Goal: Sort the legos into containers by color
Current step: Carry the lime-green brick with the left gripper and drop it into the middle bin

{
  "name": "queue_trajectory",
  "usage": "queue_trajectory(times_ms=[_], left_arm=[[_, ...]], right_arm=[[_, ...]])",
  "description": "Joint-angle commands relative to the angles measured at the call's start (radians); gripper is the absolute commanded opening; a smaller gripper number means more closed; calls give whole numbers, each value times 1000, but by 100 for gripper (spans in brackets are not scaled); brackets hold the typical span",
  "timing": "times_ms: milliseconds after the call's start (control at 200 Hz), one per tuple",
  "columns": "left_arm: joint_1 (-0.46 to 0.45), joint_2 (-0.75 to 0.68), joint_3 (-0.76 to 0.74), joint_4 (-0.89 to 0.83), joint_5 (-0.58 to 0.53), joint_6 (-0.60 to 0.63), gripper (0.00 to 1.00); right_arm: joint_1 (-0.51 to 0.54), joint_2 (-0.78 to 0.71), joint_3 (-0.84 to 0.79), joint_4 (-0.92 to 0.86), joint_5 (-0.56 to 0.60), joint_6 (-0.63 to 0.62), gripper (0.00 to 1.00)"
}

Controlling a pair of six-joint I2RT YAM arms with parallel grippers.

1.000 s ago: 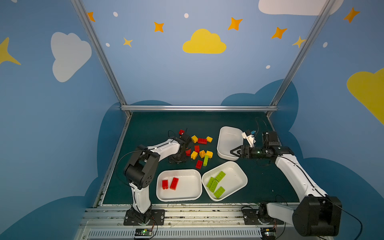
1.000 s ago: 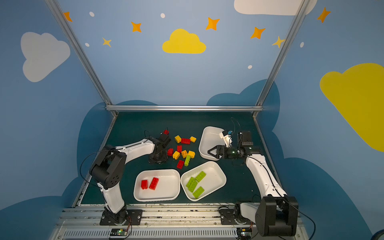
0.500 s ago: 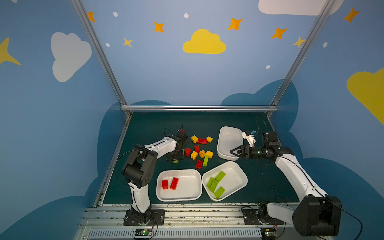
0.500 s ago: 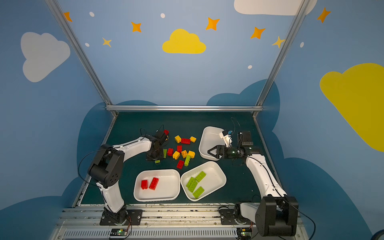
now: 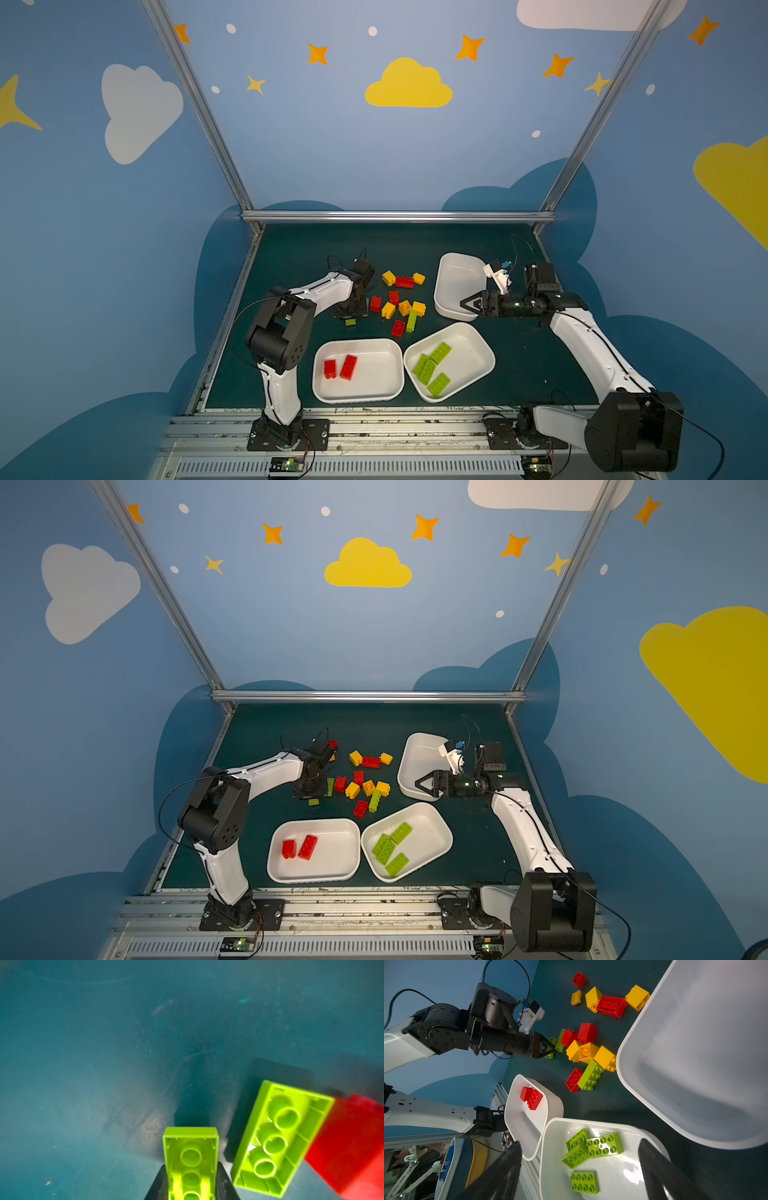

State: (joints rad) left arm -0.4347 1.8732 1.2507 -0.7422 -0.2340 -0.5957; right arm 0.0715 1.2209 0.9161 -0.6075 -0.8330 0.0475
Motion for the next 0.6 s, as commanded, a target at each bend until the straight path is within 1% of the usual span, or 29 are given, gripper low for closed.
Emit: queue_trajectory(times_ms=[0,135,220,305,375,465,596], left_arm=[[-15,-109,56,-54,28,79,27],[-79,-193,98,-82,119,166,27],[-150,-226,114,-91,175,192,27],[-245,-243,125,-88,217,215,26],[-337,-251,121,-52,258,233,26],[-448,-249,108,4,275,248,25],[-553,-221,68,119,338,255,25]], right_arm=[[-3,12,21,16,-26,4,86],[-3,20,35,13,-34,5,86],[-2,30,43,8,-38,0,86],[-2,37,46,8,-37,2,86],[-3,42,47,6,-35,1,86],[-2,48,53,4,-34,4,86],[-2,54,55,7,-34,9,86]])
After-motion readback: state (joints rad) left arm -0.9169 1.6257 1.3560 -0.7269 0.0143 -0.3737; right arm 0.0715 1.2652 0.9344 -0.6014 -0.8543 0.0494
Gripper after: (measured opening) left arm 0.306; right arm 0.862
